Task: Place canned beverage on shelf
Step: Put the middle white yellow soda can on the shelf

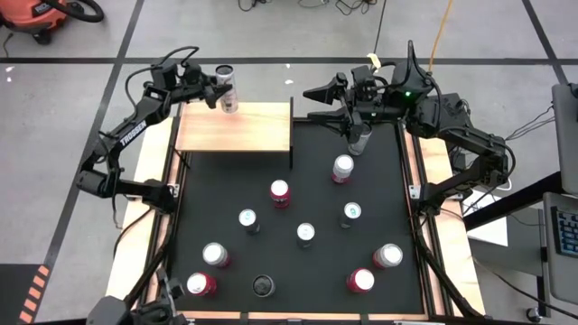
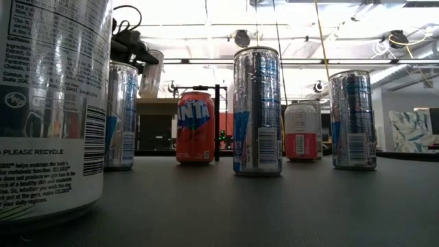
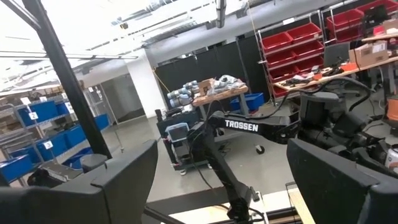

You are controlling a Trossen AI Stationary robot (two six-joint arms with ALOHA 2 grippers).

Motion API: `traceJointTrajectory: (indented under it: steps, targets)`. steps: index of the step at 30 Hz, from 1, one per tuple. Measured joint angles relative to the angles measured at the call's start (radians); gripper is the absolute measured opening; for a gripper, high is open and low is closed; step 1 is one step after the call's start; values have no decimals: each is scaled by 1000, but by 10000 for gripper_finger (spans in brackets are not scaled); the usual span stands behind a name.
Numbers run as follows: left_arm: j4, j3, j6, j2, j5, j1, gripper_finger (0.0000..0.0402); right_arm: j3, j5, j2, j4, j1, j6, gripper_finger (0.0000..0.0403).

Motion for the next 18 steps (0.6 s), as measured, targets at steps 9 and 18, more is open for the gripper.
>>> traceJointTrajectory:
  steps: [9, 18]
  targets:
    - [2, 0, 191, 0, 126, 7, 246, 0, 0, 0, -1, 0, 0, 338]
    - [-7, 0, 317, 0, 70, 15, 246, 0, -4, 0, -5, 0, 3, 338]
